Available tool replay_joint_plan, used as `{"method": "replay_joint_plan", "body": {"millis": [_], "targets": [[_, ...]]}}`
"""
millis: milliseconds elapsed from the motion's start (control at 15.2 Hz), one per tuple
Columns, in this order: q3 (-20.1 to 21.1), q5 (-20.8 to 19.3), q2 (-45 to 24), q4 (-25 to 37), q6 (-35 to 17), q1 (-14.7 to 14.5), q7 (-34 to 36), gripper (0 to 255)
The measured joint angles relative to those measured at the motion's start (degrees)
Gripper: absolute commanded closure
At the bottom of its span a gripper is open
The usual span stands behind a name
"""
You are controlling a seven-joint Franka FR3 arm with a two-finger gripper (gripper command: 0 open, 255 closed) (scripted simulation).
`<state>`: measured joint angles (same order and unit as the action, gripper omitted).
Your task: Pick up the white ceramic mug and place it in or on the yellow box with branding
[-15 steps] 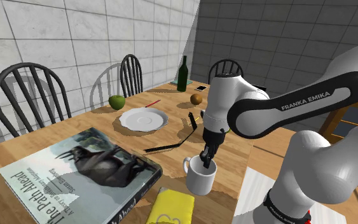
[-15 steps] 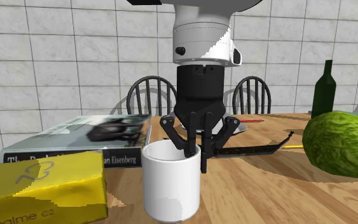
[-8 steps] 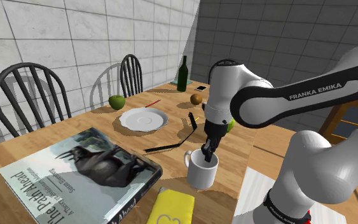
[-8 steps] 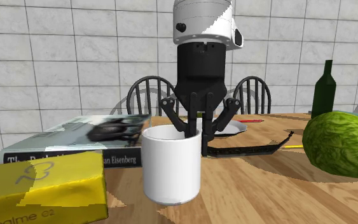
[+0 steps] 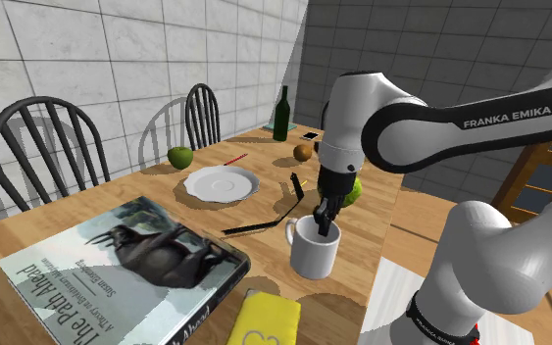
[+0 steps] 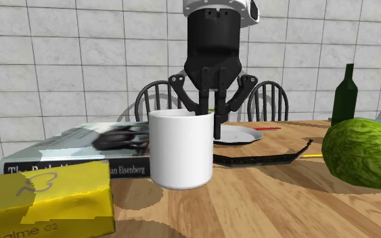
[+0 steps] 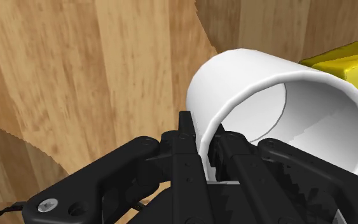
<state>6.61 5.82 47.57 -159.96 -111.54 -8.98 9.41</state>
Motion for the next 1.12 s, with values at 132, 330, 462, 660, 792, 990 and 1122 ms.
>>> {"method": "replay_joint_plan", "body": {"millis": [132, 330, 462, 660, 792, 990, 1122], "targets": [[-0.06, -0.08, 0.50, 1.15, 1.65, -0.01, 0.10, 255], [-0.47, -0.45, 1.08, 3.16, 4.23, 0.23, -0.09, 255], [-0.58, -0.59, 1.06, 4.73, 5.79, 0.31, -0.06, 255], [-0.72, -0.73, 1.31, 7.05, 8.36, 0.35, 0.04, 255], [-0.78, -0.78, 1.77, 8.20, 9.97, 0.33, 0.14, 255], [-0.21, -0.41, 1.35, 10.41, 11.72, 0.05, 0.90, 255], [1.90, 1.10, 0.43, 11.66, 11.93, -0.97, 3.14, 255]]}}
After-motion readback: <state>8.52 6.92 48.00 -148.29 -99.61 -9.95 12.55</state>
